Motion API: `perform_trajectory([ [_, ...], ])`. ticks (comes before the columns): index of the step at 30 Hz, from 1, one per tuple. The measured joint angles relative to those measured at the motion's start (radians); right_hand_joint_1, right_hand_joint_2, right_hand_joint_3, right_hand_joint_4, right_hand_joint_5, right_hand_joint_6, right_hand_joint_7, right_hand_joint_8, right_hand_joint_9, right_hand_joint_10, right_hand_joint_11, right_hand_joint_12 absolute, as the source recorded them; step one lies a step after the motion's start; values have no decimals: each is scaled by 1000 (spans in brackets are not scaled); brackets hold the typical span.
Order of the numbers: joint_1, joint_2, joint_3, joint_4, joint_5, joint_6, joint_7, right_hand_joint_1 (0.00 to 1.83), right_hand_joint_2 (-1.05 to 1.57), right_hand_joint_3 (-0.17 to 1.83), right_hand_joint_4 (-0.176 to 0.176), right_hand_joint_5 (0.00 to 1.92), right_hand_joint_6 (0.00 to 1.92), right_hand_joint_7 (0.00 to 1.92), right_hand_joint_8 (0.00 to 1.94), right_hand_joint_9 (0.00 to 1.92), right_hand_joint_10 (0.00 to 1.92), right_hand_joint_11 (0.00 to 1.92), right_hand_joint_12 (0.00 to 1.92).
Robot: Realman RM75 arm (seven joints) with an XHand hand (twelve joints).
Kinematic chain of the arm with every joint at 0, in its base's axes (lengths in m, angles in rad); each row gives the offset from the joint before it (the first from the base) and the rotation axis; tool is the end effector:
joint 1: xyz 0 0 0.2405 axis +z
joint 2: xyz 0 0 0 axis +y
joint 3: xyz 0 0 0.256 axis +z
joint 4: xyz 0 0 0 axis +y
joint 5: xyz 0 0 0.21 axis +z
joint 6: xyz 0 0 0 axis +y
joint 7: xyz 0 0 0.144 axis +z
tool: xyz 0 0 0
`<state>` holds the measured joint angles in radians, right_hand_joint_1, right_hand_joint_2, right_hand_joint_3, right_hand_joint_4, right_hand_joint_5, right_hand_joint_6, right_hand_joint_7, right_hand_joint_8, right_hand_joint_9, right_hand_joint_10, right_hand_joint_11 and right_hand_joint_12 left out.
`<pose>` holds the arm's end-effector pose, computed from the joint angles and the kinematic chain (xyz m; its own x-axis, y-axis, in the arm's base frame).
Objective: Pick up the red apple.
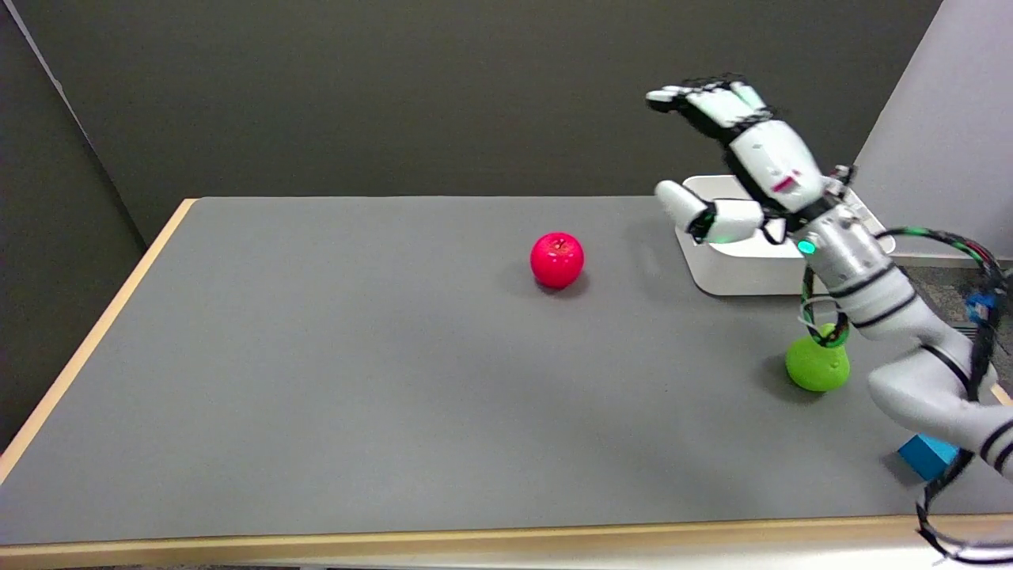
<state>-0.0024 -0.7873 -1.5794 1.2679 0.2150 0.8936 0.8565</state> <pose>-0.1565 -0.3191 0.4255 0.8563 0.4066 0.3185 -0.1546 -0.3866 0.9092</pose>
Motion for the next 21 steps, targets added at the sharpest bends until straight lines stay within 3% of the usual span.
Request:
perform_trajectory([
  [5, 115, 9, -88, 0, -117, -93, 49, 122, 610, 853, 48, 149, 341, 178, 236, 67, 529, -1, 921],
  [8, 191, 5, -153, -22, -186, -142, 78, 94, 545, 973, 46, 116, 410, 147, 299, 37, 569, -1, 930],
  [21, 422, -72, -344, -179, -452, -293, 213, 99, 587, 867, 51, 132, 335, 145, 229, 41, 498, -1, 869],
])
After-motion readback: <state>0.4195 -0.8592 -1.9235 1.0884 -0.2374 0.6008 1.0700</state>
